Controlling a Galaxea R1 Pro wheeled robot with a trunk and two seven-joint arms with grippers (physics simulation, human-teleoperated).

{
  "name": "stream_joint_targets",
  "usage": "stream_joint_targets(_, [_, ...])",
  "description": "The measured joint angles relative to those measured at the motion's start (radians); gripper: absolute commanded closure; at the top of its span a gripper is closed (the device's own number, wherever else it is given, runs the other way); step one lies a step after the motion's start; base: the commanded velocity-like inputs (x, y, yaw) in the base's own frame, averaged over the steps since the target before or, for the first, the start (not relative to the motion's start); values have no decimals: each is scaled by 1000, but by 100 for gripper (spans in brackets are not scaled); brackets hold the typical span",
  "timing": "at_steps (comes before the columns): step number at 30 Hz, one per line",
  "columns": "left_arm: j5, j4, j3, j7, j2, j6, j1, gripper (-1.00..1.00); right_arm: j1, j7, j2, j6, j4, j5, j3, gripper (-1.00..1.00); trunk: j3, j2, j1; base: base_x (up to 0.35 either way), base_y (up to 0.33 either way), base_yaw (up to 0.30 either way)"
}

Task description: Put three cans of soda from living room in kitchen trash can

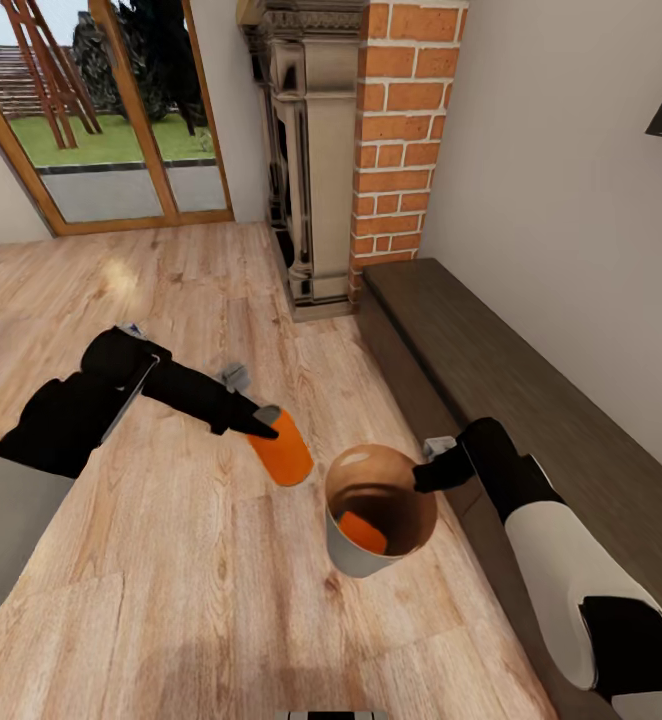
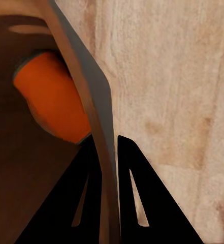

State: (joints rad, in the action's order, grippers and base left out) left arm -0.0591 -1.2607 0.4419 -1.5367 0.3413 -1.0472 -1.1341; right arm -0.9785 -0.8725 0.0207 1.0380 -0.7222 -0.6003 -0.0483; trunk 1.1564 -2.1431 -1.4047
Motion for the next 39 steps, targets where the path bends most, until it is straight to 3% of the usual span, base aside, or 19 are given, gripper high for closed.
stream_joint_targets(6, [-26,-42,35,-3,-52,0,-2,100,-19,12,-6,-2,49,-16,10,100,0,0,0,0,0,0])
stream_joint_targets(14, [-28,-114,31,-19,-51,0,-36,100,-23,35,-18,-3,95,-18,15,100,0,0,0,0,0,0])
stream_joint_targets(18, [-33,-113,33,-22,-58,0,-41,100,-23,57,-42,-8,102,-30,17,100,0,0,0,0,0,0])
stream_joint_targets(20, [-35,-96,35,-5,-66,0,-42,100,-23,59,-52,-1,103,-14,17,100,0,0,0,0,0,0])
stream_joint_targets(23, [-35,-53,41,54,-121,0,-42,100,-23,61,-60,1,102,-10,23,100,0,0,0,0,0,0])
stream_joint_targets(26, [-36,-4,69,115,-187,0,-42,100,-23,64,-63,-7,95,-29,42,100,0,0,0,0,0,0])
stream_joint_targets(30, [-35,39,107,195,-230,0,-42,100,-25,62,-78,-1,88,-18,52,100,0,0,0,0,0,0])
stream_joint_targets(34, [-35,87,141,233,-276,0,-42,100,-31,62,-83,-1,86,-19,60,100,0,0,0,0,0,0])
stream_joint_targets(39, [-36,149,218,295,-295,1,-42,100,-34,62,-86,-1,85,-20,70,100,0,0,0,0,0,0])
